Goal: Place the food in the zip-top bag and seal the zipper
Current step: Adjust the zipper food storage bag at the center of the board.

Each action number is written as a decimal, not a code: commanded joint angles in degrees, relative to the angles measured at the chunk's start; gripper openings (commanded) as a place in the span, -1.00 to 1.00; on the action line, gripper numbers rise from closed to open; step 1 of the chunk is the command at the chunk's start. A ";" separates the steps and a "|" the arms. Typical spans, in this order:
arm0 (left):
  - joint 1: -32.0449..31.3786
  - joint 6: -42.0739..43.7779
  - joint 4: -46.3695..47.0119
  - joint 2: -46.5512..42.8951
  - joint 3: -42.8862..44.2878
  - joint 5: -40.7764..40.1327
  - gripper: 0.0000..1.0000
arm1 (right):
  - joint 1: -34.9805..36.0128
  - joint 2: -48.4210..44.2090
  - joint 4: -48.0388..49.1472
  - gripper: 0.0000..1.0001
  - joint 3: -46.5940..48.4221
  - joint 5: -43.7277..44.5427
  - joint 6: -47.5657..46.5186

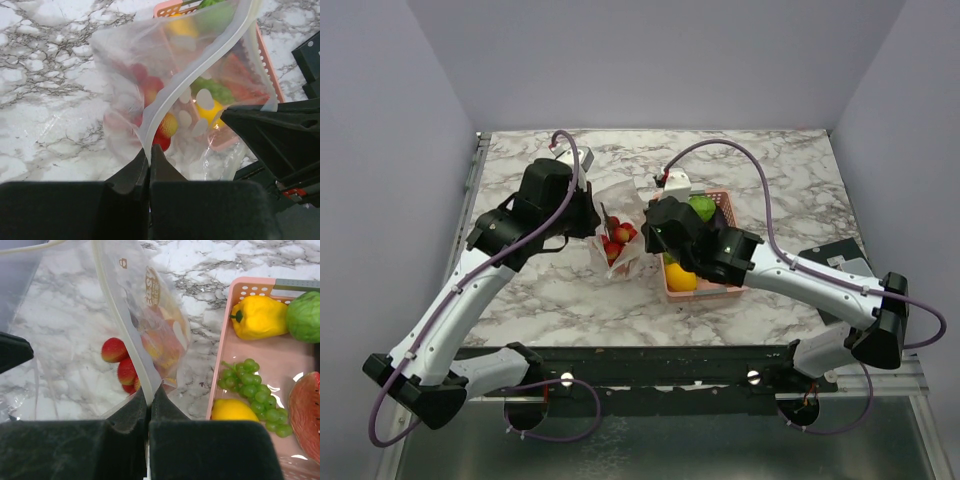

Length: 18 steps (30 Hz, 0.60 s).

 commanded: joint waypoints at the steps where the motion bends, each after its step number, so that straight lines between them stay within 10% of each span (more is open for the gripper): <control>1: 0.21 1.96 -2.14 1.09 -0.68 -2.65 -1.00 | -0.89 2.42 -0.46 -0.99 1.73 1.45 -1.85; 18: 0.26 3.34 3.45 1.42 -5.02 -11.78 -1.00 | -8.11 5.60 2.82 -0.99 -2.23 -7.54 -1.68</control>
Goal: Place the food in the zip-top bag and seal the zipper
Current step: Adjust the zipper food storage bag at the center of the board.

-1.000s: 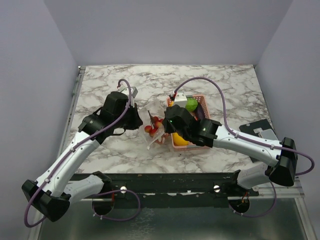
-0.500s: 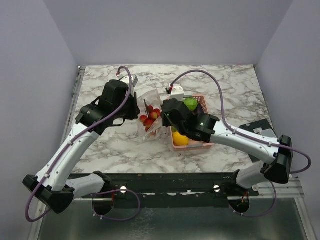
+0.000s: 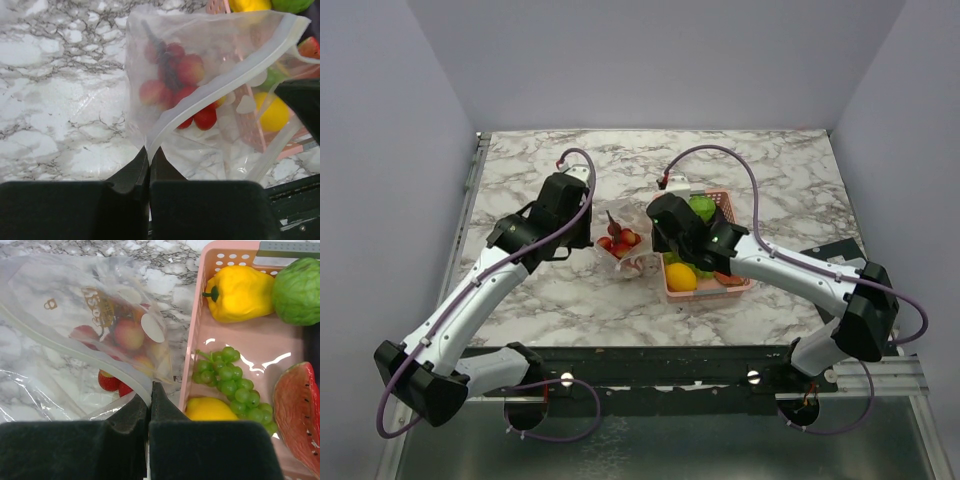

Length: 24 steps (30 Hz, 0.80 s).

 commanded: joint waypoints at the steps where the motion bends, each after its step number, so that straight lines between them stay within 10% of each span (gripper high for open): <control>1: 0.22 1.82 2.21 0.75 6.51 -2.87 -1.00 | -0.88 1.25 1.16 -0.99 3.57 -2.90 -1.50; 17: 0.20 2.64 9.47 2.28 -1.34 0.51 -1.00 | -2.60 4.46 4.16 -0.97 2.41 -5.25 -1.79; 24: 0.23 5.92 14.59 0.77 -4.38 4.31 -1.00 | -2.64 0.42 4.13 -0.61 2.66 -5.27 -2.77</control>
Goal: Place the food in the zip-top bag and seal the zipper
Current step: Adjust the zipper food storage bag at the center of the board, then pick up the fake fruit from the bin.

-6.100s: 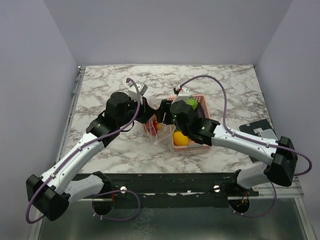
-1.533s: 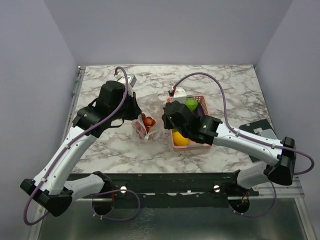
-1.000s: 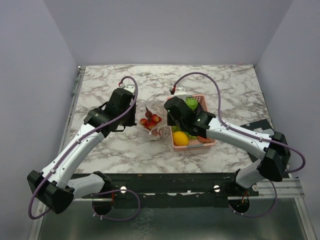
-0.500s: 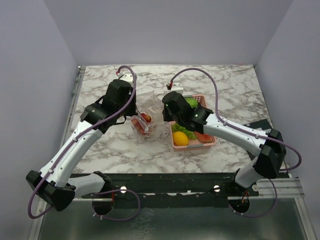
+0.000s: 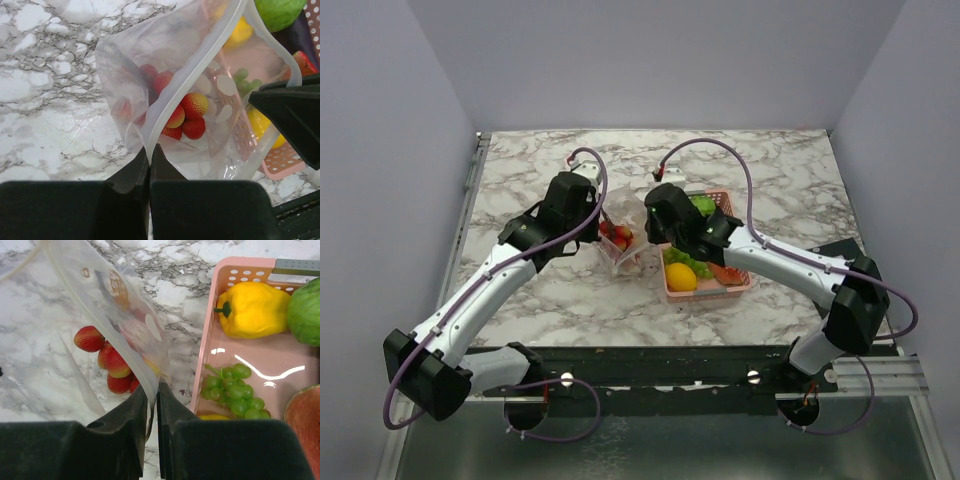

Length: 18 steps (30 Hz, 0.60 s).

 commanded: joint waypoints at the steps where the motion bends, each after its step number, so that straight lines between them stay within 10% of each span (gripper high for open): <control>1: 0.24 2.84 5.44 -2.07 -2.67 3.71 -1.00 | -0.21 -4.32 1.19 -0.53 -0.29 -0.58 -1.33; 7: 0.23 3.01 9.13 -4.50 -6.05 3.55 -1.00 | -0.20 -10.44 0.30 -0.03 -1.55 0.58 -2.83; 18: 0.25 2.80 13.46 -9.19 -11.12 1.99 -1.00 | -0.21 -19.78 -6.88 0.26 -7.52 8.26 -4.52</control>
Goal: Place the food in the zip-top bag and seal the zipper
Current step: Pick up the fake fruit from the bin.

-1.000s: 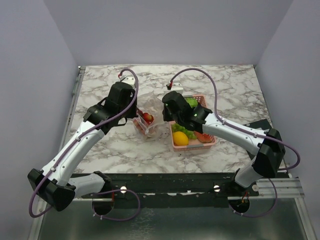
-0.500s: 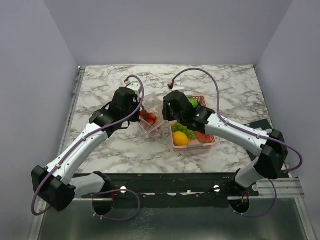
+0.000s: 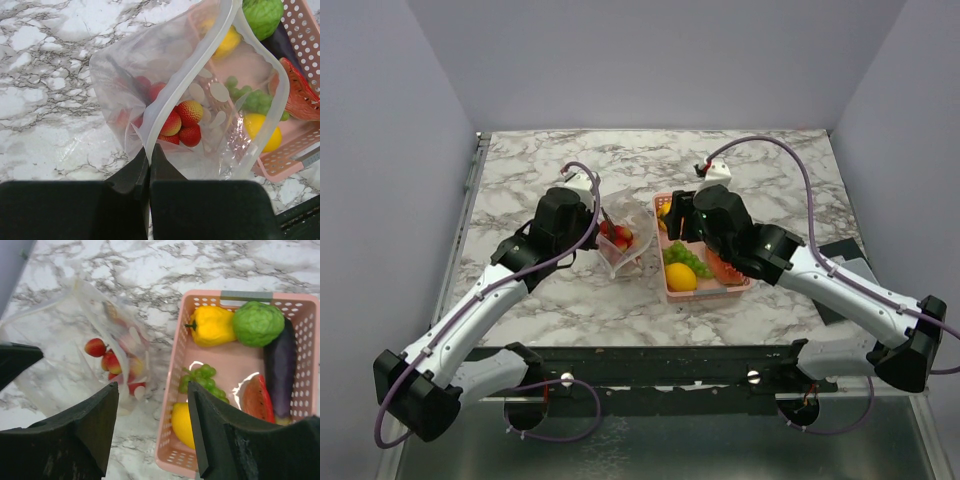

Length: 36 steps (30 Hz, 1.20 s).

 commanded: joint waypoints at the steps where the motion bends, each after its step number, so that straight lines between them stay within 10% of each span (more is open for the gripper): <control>1: 0.26 0.82 2.99 -2.57 -1.97 -0.40 -1.00 | -0.21 -2.07 -5.38 0.28 -3.69 5.67 -1.38; 14: 0.30 1.13 3.27 -5.38 -4.36 -4.00 -1.00 | -1.54 -3.61 -12.90 0.53 -12.05 10.76 3.79; 36: 0.21 0.94 3.27 -5.67 -4.82 -2.59 -1.00 | -8.24 11.25 -3.56 0.35 -12.93 -4.22 0.69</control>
